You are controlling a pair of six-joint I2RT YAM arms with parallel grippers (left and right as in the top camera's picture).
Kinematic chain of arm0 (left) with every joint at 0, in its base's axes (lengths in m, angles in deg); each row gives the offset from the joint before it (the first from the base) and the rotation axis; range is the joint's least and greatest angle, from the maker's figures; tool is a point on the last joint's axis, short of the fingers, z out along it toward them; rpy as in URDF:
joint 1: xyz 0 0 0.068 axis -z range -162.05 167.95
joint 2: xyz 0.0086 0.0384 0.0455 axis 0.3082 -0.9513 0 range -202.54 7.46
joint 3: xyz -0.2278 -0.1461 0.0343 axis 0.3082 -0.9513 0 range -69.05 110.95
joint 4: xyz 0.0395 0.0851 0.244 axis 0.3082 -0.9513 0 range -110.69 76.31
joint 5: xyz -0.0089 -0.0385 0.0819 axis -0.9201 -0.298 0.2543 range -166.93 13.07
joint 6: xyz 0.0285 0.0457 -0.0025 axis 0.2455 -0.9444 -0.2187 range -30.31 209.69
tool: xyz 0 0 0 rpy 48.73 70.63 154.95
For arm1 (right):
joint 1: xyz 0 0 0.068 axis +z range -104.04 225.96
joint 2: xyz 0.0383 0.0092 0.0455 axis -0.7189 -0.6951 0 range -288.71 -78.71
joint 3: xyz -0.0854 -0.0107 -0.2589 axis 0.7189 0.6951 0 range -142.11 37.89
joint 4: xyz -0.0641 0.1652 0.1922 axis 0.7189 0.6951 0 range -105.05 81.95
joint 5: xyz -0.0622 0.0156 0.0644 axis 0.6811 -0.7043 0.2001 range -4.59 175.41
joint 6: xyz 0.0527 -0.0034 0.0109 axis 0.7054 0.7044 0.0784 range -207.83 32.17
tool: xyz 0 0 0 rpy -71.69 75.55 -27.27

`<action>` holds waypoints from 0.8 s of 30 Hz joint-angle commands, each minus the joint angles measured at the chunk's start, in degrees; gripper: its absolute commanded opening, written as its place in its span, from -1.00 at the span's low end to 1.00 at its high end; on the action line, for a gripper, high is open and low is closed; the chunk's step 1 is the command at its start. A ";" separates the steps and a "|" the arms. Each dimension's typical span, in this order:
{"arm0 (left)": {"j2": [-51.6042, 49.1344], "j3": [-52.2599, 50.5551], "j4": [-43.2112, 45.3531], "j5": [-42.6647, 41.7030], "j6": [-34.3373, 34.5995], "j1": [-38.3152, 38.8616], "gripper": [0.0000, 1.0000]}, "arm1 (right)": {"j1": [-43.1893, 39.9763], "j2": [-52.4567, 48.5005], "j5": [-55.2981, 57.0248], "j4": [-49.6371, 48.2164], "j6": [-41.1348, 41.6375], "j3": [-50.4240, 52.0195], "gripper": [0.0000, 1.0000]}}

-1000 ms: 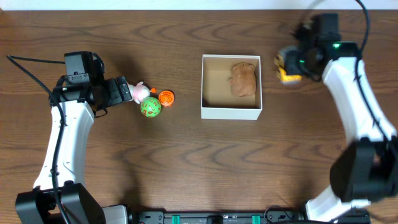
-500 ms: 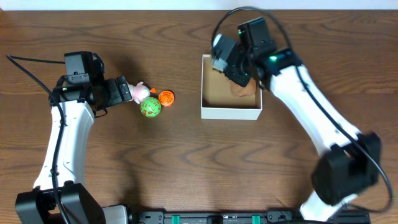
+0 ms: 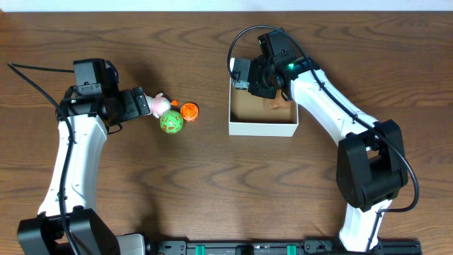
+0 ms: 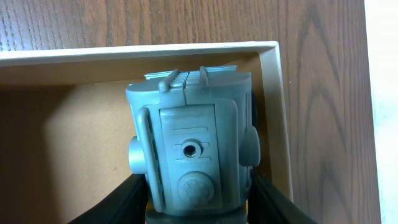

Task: Pack container
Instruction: 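Carry the truck into the box beside the bear and release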

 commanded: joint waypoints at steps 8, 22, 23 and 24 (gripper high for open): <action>-0.11 1.27 -0.24 -0.59 -0.55 -0.26 0.96 | 0.63 2.23 -1.27 -0.24 9.44 -0.44 0.99; -0.09 1.27 1.29 9.53 -4.90 -0.26 0.96 | -12.98 25.29 -0.59 6.32 51.69 -1.27 0.99; -0.09 1.27 1.29 9.53 -4.90 -0.26 0.96 | -15.65 26.10 -0.90 7.96 55.10 -1.27 0.98; -0.09 1.27 1.29 9.53 -4.90 -0.26 0.96 | -18.64 26.69 -1.31 9.97 58.14 -1.27 0.98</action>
